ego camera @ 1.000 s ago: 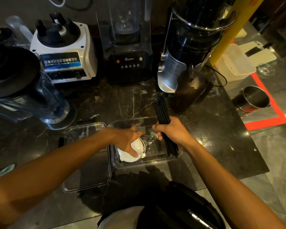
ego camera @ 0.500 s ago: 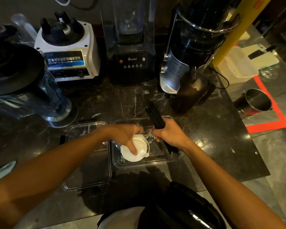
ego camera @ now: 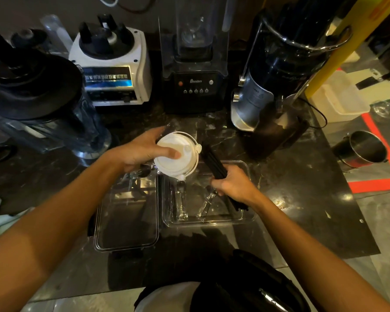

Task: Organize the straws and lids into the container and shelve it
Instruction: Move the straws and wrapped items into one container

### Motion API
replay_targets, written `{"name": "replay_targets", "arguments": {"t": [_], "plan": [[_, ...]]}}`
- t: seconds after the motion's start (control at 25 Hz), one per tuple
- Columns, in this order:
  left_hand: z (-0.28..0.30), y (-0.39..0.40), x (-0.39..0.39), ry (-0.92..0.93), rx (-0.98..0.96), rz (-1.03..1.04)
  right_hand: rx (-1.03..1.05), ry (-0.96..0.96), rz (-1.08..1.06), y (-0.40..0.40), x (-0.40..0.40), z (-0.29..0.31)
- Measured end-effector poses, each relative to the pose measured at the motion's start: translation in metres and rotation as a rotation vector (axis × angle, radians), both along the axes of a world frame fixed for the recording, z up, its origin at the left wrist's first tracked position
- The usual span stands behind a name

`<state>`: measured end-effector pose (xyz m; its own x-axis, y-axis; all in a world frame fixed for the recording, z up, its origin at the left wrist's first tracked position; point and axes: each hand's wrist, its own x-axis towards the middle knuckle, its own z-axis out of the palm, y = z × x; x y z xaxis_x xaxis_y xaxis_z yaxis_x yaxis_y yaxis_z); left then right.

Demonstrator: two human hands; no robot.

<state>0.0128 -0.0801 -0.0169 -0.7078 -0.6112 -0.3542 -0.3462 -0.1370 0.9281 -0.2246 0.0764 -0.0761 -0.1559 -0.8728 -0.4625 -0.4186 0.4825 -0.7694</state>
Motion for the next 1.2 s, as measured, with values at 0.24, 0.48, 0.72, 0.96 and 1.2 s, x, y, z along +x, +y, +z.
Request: {"name": "replay_targets", "arguments": {"t": [0.24, 0.48, 0.72, 0.96, 1.2], "plan": [[-0.013, 0.013, 0.056, 0.108, 0.174, 0.294, 0.194, 0.075, 0.205, -0.007, 0.022, -0.021], [-0.028, 0.038, 0.085, 0.133, 0.259, 0.456, 0.305, 0.434, 0.188, -0.004, 0.030, -0.033], [-0.042, 0.047, 0.084, 0.096, 0.314, 0.466, 0.283, 0.674, 0.206, -0.002, 0.031, -0.030], [-0.050, 0.049, 0.074, 0.072, 0.329, 0.414, 0.156, 0.803, 0.319, 0.013, 0.028, -0.034], [-0.057, 0.054, 0.069, 0.054, 0.381, 0.427, -0.118, 0.925, 0.630, 0.020, 0.034, -0.029]]}}
